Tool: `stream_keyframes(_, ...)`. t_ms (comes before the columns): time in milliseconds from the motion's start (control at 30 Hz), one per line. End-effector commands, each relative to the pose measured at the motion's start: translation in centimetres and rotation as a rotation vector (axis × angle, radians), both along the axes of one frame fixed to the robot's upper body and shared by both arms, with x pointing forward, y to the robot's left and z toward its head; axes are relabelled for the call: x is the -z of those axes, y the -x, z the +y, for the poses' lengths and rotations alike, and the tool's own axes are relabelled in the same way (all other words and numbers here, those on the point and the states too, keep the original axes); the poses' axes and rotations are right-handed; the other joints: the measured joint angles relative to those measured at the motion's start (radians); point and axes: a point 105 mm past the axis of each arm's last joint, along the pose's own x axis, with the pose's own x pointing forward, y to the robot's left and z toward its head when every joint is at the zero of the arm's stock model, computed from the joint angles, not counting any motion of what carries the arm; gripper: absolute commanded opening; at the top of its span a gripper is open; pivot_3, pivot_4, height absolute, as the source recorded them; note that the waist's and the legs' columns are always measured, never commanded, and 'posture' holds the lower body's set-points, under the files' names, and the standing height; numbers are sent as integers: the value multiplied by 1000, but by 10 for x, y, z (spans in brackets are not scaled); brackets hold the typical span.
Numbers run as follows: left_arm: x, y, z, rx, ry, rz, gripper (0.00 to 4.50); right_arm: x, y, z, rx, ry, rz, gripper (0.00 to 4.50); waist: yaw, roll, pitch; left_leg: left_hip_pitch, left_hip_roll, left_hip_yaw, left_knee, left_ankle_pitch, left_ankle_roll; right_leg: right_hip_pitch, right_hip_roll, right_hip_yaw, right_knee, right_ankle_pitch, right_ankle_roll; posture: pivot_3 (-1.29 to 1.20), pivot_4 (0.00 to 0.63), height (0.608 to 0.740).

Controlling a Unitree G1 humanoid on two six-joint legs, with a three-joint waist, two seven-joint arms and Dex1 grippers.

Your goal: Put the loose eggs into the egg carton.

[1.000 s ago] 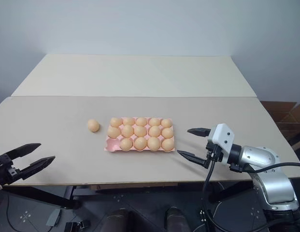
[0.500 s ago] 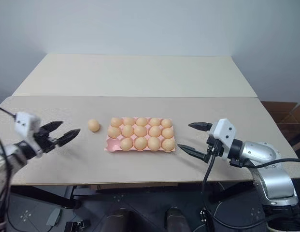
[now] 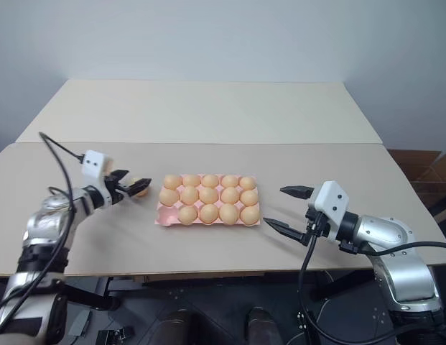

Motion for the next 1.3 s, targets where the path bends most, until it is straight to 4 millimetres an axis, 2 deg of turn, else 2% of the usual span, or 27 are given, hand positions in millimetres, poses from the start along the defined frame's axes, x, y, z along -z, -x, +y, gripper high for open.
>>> stream_keyframes(33,0,-7,-4,11,-26,-7,3326,-16,2,0,4,-2,-80,4500,-3,0,0,0,0,0,0,0,0,0,0,0,0,0,0,0,150,740)
stream_keyframes(133,-1,-7,-5,19,-21,-21,2387,-17,2,1,10,-8,-85,4500,-2,0,0,0,0,0,0,0,0,0,0,0,0,0,0,0,150,740)
stream_keyframes(167,-2,-6,-5,26,-20,-31,2239,-18,2,1,12,-10,-86,4500,-2,0,0,0,0,0,0,0,0,0,0,0,0,0,0,0,150,740)
stream_keyframes(233,-7,-5,-3,31,-28,-61,2220,-18,2,1,14,-12,-87,4500,-2,0,0,0,0,0,0,0,0,0,0,0,0,0,0,0,150,740)
stream_keyframes(400,-39,15,-5,140,-45,-193,2220,-18,2,2,24,-22,-93,4500,-8,0,0,-1,1,0,0,0,0,-1,0,0,0,0,0,0,150,740)
stream_keyframes(467,-51,30,-15,241,-43,-233,2220,-17,3,2,27,-26,-92,4500,-9,0,0,-1,1,0,0,0,0,-1,0,0,0,0,0,0,150,740)
stream_keyframes(567,-63,56,-40,433,-19,-257,2220,-14,3,5,26,-33,-88,4500,-9,0,0,-1,1,0,0,0,0,-1,-1,0,0,0,0,0,150,740)
stream_keyframes(733,-60,81,-71,620,18,-234,2220,-14,3,8,25,-42,-89,4500,-2,0,0,0,0,0,1,0,0,0,-1,1,1,0,0,0,150,740)
stream_keyframes(900,-42,81,-80,645,-8,-165,2220,-15,4,8,31,-44,-91,4500,-2,0,0,0,1,0,1,0,0,0,0,1,1,0,0,0,150,740)
stream_keyframes(1133,-33,84,-83,674,5,-118,4456,-16,4,7,45,-46,-95,4500,-4,0,0,0,1,0,1,0,0,-1,0,1,0,0,0,0,150,740)
stream_keyframes(1300,-47,82,-69,626,-11,-177,4456,-18,4,7,59,-51,-104,4500,-4,0,0,0,1,0,1,0,0,0,0,1,1,0,0,0,150,740)
